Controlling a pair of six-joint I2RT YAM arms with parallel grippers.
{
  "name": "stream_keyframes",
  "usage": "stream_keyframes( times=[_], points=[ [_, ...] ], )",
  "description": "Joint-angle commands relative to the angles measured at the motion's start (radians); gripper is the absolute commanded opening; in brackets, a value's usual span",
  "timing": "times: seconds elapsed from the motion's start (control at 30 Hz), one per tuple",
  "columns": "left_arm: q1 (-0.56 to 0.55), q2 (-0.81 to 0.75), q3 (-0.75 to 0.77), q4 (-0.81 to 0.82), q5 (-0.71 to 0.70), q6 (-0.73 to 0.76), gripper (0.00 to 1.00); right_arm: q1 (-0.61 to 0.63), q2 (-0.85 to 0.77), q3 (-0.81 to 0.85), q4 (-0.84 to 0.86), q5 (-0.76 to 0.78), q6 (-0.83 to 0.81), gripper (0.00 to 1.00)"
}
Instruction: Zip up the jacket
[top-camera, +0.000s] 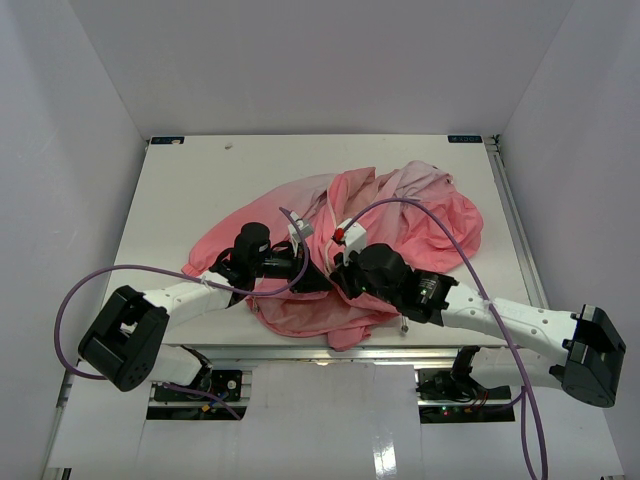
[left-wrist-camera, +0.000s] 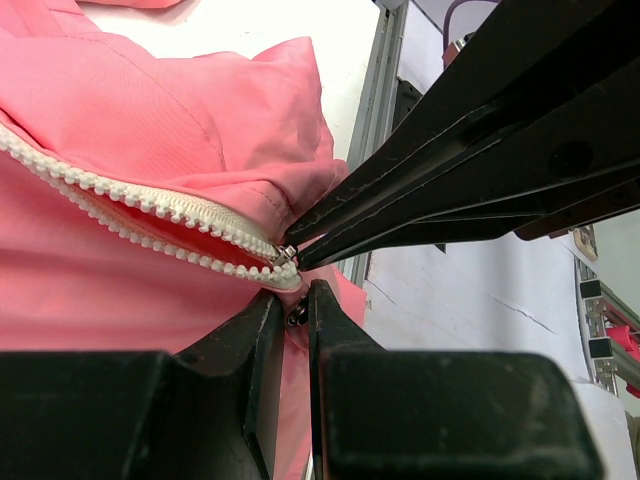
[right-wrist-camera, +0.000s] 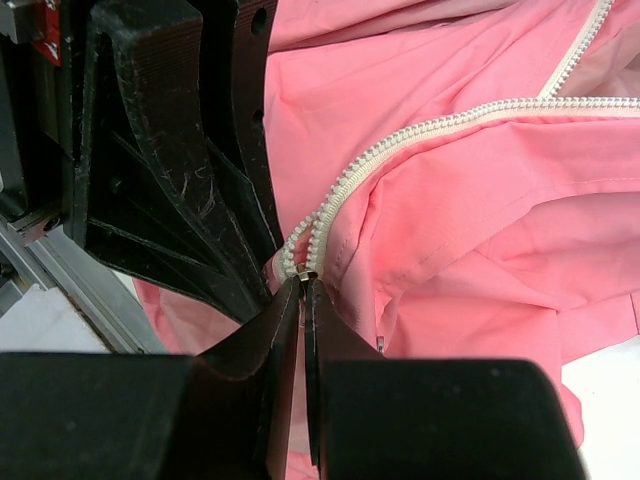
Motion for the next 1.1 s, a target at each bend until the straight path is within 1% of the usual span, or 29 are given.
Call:
stream_keyframes(
  times=[0.0,0.57,0.8,0.93,1.07],
  points=[
    [-0.004,-0.007,0.000,0.028,0.054,0.008,0.00,0.004,-0.005,0.050,0.100,0.041,-0.025,0.08],
    [-0.013,0.003,0.002,0.018,0.057,0.009,0.00,0.005,0.016,0.047,0.233,0.042,-0.067,0.08],
    [-0.015,0.005,0.001,0.016,0.057,0.012,0.00,0.004,0.026,0.048,0.262,0.039,-0.076,0.08],
    [-0.015,0.001,-0.003,0.014,0.048,0.011,0.00,0.004,0.034,0.060,0.233,0.047,-0.079,0.08],
    [-0.015,-0.004,0.001,0.010,0.041,0.009,0.00,0.005,-0.025,0.036,0.183,0.079,-0.050,0.09]
  ],
)
